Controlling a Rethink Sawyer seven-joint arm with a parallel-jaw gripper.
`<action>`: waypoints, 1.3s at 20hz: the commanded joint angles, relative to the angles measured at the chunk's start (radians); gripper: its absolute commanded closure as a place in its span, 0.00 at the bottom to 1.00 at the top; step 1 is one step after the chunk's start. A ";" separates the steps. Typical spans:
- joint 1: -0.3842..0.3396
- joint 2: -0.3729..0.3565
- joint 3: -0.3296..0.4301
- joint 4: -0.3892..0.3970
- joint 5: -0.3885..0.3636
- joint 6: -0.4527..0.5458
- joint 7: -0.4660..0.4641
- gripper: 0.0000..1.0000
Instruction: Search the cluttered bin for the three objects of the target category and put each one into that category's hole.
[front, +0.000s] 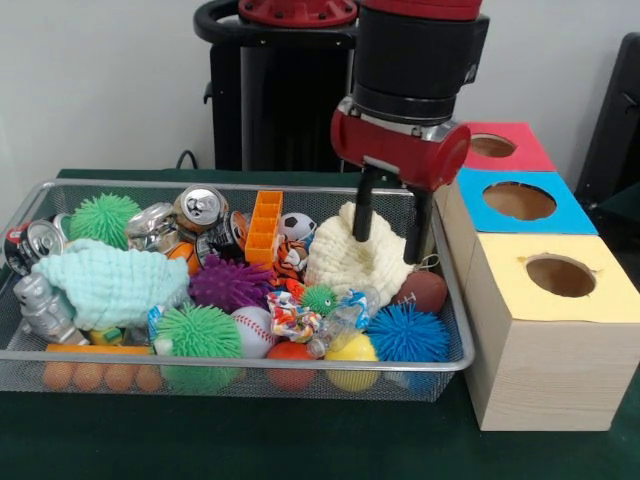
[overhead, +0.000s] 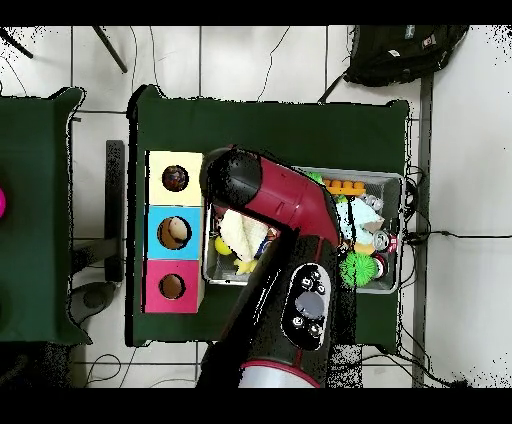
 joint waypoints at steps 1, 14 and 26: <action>-0.072 -0.004 0.178 0.091 -0.069 -0.032 -0.066 0.00; -0.109 -0.012 0.250 0.139 -0.149 -0.187 -0.045 0.00; -0.107 -0.033 0.261 0.120 -0.224 -0.120 -0.024 0.00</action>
